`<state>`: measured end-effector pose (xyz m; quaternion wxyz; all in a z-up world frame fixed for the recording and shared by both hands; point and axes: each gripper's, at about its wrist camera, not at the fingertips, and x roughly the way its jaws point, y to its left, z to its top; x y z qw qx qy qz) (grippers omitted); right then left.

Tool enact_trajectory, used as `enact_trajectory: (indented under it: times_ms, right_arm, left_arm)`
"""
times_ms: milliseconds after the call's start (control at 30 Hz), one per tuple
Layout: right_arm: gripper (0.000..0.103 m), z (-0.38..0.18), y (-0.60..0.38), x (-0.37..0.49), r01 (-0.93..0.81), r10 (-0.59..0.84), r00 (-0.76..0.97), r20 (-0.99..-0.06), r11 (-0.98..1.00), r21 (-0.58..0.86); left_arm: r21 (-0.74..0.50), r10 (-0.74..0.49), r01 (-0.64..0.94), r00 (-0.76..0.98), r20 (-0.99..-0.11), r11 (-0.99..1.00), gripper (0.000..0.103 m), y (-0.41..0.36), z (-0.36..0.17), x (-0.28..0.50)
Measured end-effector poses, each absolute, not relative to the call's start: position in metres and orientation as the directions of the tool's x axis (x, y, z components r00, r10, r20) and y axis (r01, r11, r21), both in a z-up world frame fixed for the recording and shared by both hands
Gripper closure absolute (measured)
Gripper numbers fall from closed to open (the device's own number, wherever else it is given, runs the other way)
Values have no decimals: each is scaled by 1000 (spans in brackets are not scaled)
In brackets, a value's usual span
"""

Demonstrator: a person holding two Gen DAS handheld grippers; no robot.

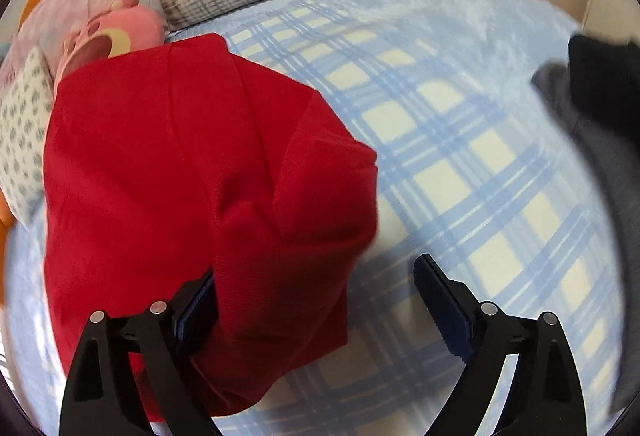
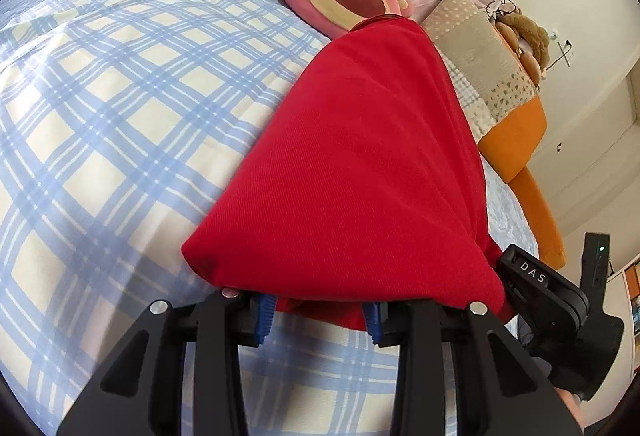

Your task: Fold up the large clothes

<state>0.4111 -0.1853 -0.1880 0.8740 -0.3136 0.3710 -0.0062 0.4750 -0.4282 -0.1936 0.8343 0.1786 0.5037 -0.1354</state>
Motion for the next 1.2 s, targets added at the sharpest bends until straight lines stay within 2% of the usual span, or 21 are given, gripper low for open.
enact_trajectory:
  times_ms: [100,233,400,433,467,500,600,767,833,900,933,967,1000,1067,1100,1133,1167,1200]
  right_arm:
    - [67,-190,-181,409,-214,-263,733,-627,786,-580]
    - [67,-192,-179,406,-214,-277,741,-611,766,-607]
    - [65,-186,-177,384,-339,-236,718,-655,703,-625]
    - [49,-184,-178,378,-379,-218,700,-680,693,-613]
    - [28,-179,-183,367,-446,-165,673,-721,687,-574]
    - [23,-175,-188,358,-466,-139,673,-727,684,-562]
    - [23,-163,-220,338,-448,-143,667,-731,707,-547]
    - [23,-122,-322,328,-317,-67,637,-768,886,-340]
    - [24,-99,-376,330,-245,69,623,-780,963,-111]
    - [24,-82,-427,332,-161,206,629,-750,978,134]
    - [31,-75,-445,333,-124,228,646,-728,973,195]
    - [38,-68,-459,336,-100,241,664,-708,967,235]
    - [40,-61,-472,338,-78,253,684,-684,958,276]
    - [51,-52,-484,345,-70,272,706,-654,946,317]
    - [53,-48,-488,348,-62,266,715,-646,945,321]
    - [54,-44,-490,352,-62,263,724,-638,946,319]
    - [58,-44,-491,356,-65,265,726,-635,945,319]
    - [61,-46,-493,365,-58,255,721,-644,949,311]
  left_arm:
    - [43,-148,413,421,-895,910,11,-421,-167,469]
    - [-211,-383,438,354,-853,874,11,-388,-103,453]
    - [-327,-507,437,399,-764,838,8,-318,-17,437]
    - [-349,-525,429,413,-744,833,8,-298,-2,436]
    - [-367,-538,423,421,-731,829,7,-282,9,437]
    - [-380,-549,422,422,-721,823,7,-268,17,439]
    - [-388,-565,427,456,-688,817,7,-226,33,445]
    - [-392,-537,370,515,-668,842,7,-180,-4,449]
    - [-428,-562,365,508,-653,827,7,-170,-27,448]
    - [-503,-623,367,453,-638,782,7,-168,-64,446]
    - [-519,-639,373,430,-637,769,7,-171,-77,445]
    - [-529,-652,382,405,-641,758,7,-176,-94,443]
    - [-518,-644,385,395,-655,764,7,-181,-110,442]
    - [-433,-561,373,387,-732,821,7,-191,-148,442]
    - [-421,-547,367,381,-745,829,8,-192,-159,444]
    - [-420,-542,360,373,-753,833,10,-190,-174,448]
    - [-414,-533,352,380,-756,839,18,-188,-182,449]
    - [-412,-529,348,388,-754,842,20,-186,-189,451]
